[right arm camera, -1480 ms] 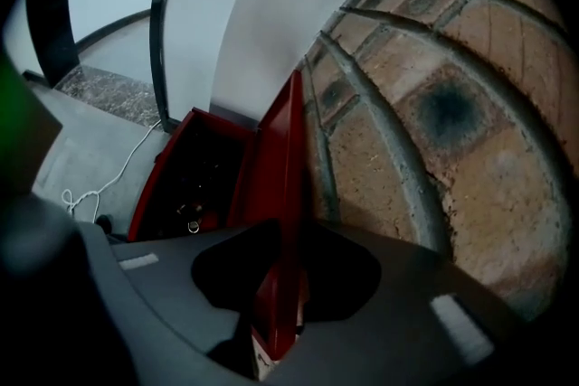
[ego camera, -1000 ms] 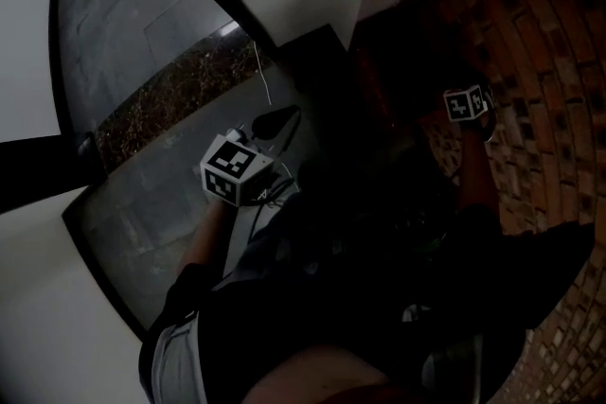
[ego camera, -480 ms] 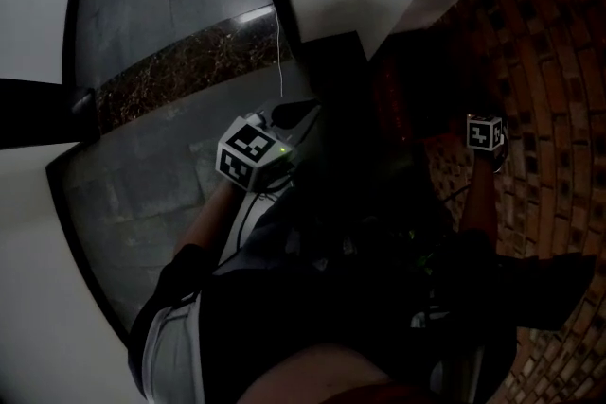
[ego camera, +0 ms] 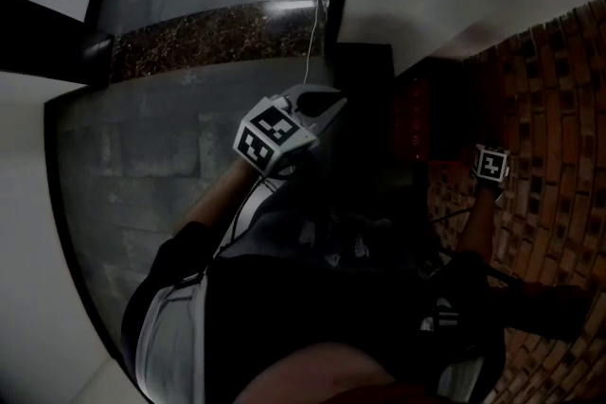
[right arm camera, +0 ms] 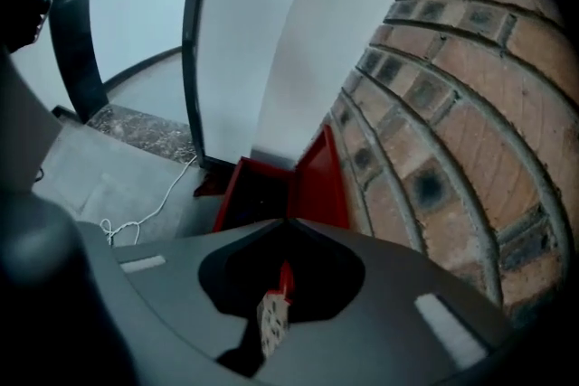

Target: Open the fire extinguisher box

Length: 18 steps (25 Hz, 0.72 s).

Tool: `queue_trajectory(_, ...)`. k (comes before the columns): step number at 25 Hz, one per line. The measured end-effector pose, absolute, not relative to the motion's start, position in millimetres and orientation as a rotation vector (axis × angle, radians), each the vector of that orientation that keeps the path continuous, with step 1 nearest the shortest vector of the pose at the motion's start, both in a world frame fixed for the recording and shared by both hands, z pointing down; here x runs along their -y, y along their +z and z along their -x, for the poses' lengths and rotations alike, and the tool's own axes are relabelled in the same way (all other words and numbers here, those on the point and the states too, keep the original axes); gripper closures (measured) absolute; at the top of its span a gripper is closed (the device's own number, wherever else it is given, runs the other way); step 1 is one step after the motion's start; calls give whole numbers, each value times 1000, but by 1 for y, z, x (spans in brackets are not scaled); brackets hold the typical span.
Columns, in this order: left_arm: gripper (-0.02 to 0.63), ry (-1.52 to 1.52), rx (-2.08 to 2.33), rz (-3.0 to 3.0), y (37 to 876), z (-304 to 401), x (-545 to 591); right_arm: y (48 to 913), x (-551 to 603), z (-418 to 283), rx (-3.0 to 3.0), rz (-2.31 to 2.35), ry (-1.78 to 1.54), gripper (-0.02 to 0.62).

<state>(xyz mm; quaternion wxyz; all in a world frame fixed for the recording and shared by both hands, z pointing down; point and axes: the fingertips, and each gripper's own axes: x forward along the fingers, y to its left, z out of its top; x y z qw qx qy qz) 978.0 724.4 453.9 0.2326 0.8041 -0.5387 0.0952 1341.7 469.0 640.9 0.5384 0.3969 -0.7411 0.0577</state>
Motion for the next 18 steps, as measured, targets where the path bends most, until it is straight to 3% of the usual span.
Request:
queue_trajectory(12,601,197,1687,-2113,438,-906,-788,517,-558,-1079,2388,-425,49,594)
queue_trajectory(18,601,174,1784,-2016,440,-874,-803,464,-621,-990,2590,-69,133,595)
